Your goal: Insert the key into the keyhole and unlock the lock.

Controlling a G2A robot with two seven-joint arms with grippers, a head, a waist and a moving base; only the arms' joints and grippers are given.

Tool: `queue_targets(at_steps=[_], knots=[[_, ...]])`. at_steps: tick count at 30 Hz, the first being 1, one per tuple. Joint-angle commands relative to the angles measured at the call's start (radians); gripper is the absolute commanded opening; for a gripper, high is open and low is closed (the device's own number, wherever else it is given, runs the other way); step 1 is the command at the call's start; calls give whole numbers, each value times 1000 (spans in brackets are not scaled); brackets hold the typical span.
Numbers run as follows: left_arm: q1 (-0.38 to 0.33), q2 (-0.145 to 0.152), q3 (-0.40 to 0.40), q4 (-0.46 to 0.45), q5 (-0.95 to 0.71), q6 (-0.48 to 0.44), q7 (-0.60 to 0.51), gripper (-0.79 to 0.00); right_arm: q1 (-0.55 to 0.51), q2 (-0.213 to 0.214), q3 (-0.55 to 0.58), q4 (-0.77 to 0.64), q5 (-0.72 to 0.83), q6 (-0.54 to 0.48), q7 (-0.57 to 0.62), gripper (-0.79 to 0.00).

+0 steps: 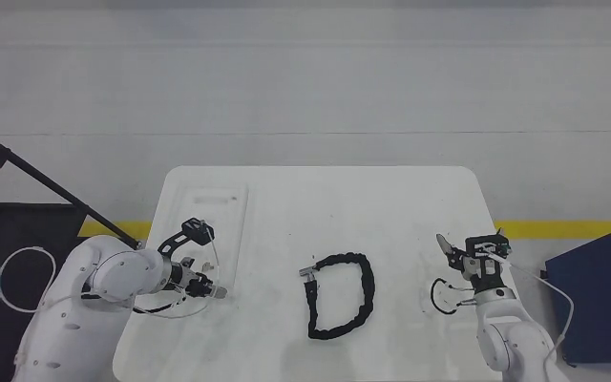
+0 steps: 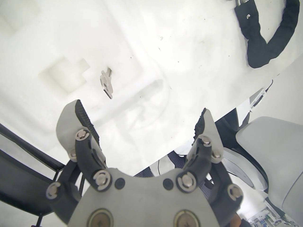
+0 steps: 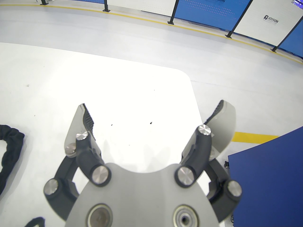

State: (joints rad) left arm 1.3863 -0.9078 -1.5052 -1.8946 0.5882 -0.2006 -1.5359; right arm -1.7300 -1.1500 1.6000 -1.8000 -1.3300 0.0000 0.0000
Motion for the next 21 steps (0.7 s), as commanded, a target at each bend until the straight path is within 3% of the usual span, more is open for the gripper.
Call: queue_targets(at_steps=[1,3,7,8,10,21], knots=[[-7,10,8,11,-16,3,0,0,0,0,0,0,0,0,0,0],[-18,17,15,27,-32,9,0,-37,0,0,0,0,0,0,0,0],[-50,28,37,61,-46,15,0,-289,0,0,0,0,0,0,0,0],[-59,30,43,69,-50,17,0,-299,0,0,0,0,0,0,0,0],[-80,32,55,82,-51,19,0,-397,0,0,0,0,0,0,0,0],[-172,28,141,187,-24,30,47,-440,0,0,0,0,0,0,0,0]])
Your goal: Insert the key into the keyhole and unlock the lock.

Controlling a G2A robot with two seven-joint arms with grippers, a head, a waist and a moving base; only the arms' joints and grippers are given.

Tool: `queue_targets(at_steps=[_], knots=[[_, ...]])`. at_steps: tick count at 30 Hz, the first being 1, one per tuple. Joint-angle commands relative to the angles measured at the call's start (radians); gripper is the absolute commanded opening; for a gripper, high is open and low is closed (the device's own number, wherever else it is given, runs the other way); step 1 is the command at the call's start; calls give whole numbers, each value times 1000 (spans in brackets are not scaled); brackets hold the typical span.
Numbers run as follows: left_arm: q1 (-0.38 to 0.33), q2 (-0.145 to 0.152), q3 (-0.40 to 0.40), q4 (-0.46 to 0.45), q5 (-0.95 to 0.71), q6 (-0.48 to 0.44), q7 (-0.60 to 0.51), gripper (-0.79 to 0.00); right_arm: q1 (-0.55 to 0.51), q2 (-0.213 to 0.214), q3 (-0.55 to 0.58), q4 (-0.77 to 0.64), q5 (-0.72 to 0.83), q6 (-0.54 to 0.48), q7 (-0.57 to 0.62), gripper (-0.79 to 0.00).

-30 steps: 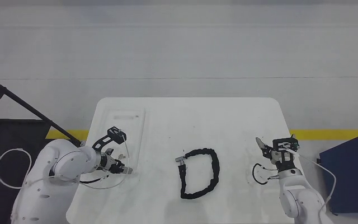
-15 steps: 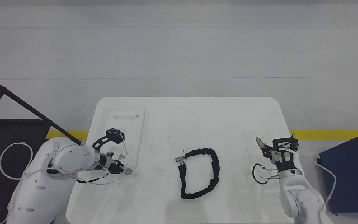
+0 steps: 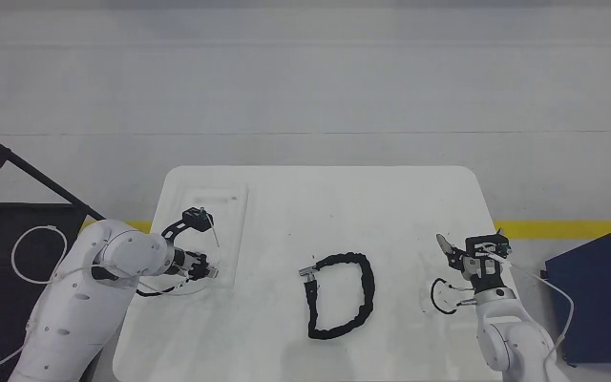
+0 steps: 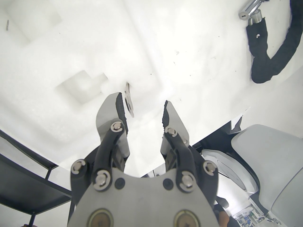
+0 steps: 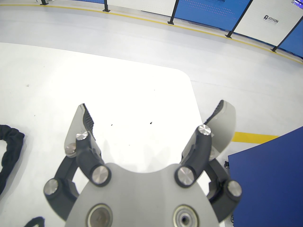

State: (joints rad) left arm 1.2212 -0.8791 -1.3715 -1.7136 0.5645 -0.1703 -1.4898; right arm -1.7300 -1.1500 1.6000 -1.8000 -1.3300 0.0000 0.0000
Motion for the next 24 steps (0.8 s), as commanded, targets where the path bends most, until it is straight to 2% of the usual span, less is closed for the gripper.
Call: queue_targets(at_steps=[1,4,6,8,9,18,24], knots=[[-12,0,14,10,1,-1,-1,-440,0,0,0,0,0,0,0,0],[-25,0,26,21,7,0,2,-440,0,0,0,0,0,0,0,0],[-31,1,33,29,17,1,8,-471,0,0,0,0,0,0,0,0],[-34,1,41,36,27,-3,9,-606,0,0,0,0,0,0,0,0],[-35,2,45,40,33,-6,8,-773,0,0,0,0,0,0,0,0],[-41,8,55,48,36,-11,8,-785,0,0,0,0,0,0,0,0],[-30,23,-14,1,13,-19,-15,-785,0,0,0,0,0,0,0,0]])
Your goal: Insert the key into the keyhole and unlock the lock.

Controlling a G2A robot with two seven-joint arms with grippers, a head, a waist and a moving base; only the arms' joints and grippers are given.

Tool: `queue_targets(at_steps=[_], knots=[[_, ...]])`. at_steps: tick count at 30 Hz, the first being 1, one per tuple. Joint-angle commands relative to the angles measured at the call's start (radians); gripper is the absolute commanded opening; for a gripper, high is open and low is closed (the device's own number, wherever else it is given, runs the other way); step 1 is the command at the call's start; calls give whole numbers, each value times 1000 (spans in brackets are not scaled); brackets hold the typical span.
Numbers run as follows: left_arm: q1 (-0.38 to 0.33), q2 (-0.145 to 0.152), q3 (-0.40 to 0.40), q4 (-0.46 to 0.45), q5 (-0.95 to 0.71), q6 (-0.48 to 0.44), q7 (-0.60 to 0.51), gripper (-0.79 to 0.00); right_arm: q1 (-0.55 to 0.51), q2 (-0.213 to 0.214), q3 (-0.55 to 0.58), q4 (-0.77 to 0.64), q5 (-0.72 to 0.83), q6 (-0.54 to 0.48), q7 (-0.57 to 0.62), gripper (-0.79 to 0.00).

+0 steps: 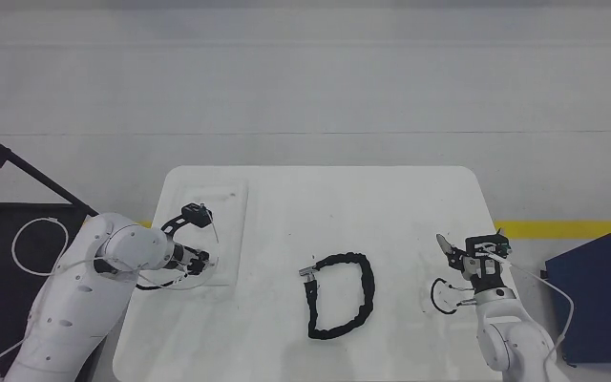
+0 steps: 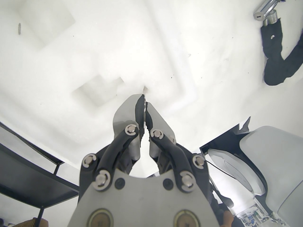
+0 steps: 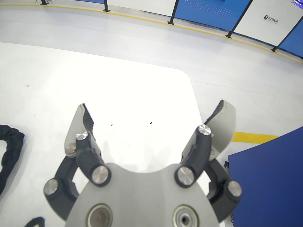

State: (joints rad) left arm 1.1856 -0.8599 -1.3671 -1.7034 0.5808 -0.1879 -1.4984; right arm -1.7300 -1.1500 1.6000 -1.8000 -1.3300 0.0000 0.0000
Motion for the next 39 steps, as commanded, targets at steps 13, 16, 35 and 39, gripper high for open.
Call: queue_targets(at_steps=[13,16,35,39], knots=[[146,47,-199,-192,162,-98,19,-785,0,0,0,0,0,0,0,0],[197,51,-170,-205,386,-150,131,-785,0,0,0,0,0,0,0,0],[197,38,-42,-195,329,-124,146,-785,0,0,0,0,0,0,0,0],[185,35,-30,-197,258,-105,121,-785,0,0,0,0,0,0,0,0]])
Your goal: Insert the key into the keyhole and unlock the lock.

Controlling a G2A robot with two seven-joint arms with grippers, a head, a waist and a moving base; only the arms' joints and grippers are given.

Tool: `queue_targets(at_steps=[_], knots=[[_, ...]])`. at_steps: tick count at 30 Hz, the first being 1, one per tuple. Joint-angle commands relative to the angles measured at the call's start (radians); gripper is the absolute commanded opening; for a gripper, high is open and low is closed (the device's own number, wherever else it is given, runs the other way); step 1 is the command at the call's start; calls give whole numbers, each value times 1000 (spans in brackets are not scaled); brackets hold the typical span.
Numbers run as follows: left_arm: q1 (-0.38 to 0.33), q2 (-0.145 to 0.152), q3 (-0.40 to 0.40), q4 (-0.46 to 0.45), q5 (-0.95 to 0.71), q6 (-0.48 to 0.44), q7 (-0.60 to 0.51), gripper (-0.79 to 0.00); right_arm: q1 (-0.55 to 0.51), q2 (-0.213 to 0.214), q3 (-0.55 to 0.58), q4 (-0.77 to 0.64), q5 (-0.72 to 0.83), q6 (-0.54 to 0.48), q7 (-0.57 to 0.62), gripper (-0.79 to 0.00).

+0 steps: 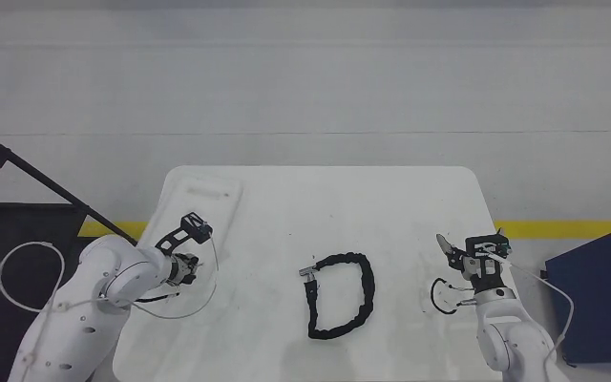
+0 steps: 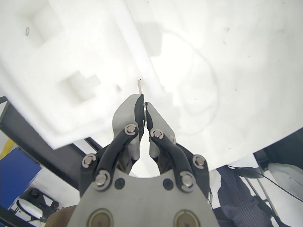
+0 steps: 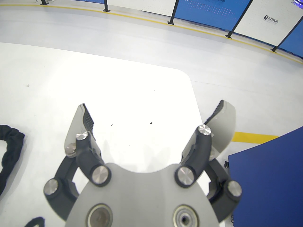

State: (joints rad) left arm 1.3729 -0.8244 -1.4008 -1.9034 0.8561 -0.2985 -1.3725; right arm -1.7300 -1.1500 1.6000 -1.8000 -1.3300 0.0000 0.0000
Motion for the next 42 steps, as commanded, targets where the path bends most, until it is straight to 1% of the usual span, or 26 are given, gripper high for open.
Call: queue_targets(at_steps=[1,5,10,13,16,19,20,21,23,25,27,29,33,36,40,42], knots=[[-7,-1,8,4,-28,11,-11,-785,0,0,0,0,0,0,0,0],[-30,-5,26,10,-43,34,4,-785,0,0,0,0,0,0,0,0],[-54,-5,16,22,-69,53,21,-785,0,0,0,0,0,0,0,0],[-53,-2,-9,33,-76,45,34,-785,0,0,0,0,0,0,0,0],[-43,4,-54,38,-56,37,68,-785,0,0,0,0,0,0,0,0],[-24,8,-112,35,-109,28,118,-785,0,0,0,0,0,0,0,0],[-13,8,-133,31,-138,7,155,-785,0,0,0,0,0,0,0,0],[3,8,-151,18,-202,-56,218,-785,0,0,0,0,0,0,0,0],[45,11,-195,42,-272,-175,288,-785,0,0,0,0,0,0,0,0],[83,12,-221,70,-344,-231,338,-785,0,0,0,0,0,0,0,0],[108,12,-230,90,-385,-283,374,-785,0,0,0,0,0,0,0,0],[125,12,-222,106,-407,-358,423,-785,0,0,0,0,0,0,0,0],[133,8,-187,166,-433,-468,504,-785,0,0,0,0,0,0,0,0],[114,4,-142,209,-437,-536,551,-785,0,0,0,0,0,0,0,0],[76,-3,-85,265,-433,-594,605,-785,0,0,0,0,0,0,0,0],[57,-8,-66,295,-450,-649,659,-785,0,0,0,0,0,0,0,0]])
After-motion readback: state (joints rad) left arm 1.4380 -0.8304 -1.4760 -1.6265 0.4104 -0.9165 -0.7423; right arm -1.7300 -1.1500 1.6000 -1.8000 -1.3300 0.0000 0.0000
